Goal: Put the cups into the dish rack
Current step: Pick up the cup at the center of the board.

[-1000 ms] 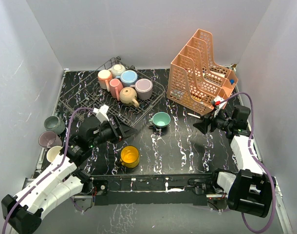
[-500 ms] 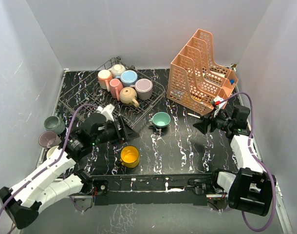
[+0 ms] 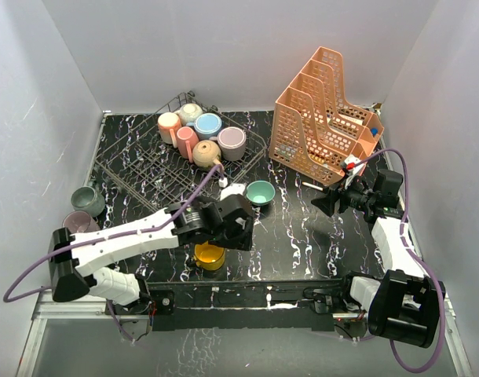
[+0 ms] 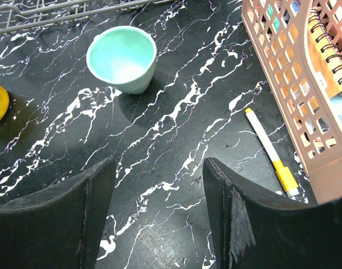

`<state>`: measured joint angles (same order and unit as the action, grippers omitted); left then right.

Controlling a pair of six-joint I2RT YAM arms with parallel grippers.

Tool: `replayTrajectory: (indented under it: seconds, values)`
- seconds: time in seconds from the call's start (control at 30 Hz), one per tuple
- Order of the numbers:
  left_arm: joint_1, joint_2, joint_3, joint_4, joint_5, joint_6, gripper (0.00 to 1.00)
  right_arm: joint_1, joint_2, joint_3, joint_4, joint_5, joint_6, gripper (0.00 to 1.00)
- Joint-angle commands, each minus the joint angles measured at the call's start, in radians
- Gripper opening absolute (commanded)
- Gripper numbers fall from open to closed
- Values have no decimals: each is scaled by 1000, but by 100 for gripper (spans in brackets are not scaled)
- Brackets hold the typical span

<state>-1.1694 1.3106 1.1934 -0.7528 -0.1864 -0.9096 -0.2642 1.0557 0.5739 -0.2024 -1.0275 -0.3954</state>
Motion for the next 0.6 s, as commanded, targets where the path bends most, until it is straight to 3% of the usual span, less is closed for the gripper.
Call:
replayTrajectory:
  seconds: [0.0, 0.33, 0.43, 0.57]
  values:
    - [-47, 72, 76, -209, -150, 2, 63, -6, 0, 12, 41, -23, -20, 66]
    - [-49, 135, -5, -230, -248, -89, 59, -6, 2, 15, 38, -27, -21, 66]
    - [-49, 126, -49, -157, -238, -97, 46, -6, 2, 14, 38, -28, -21, 66]
    - [-49, 138, -96, -94, -228, -113, 44, -6, 2, 15, 38, -24, -23, 66]
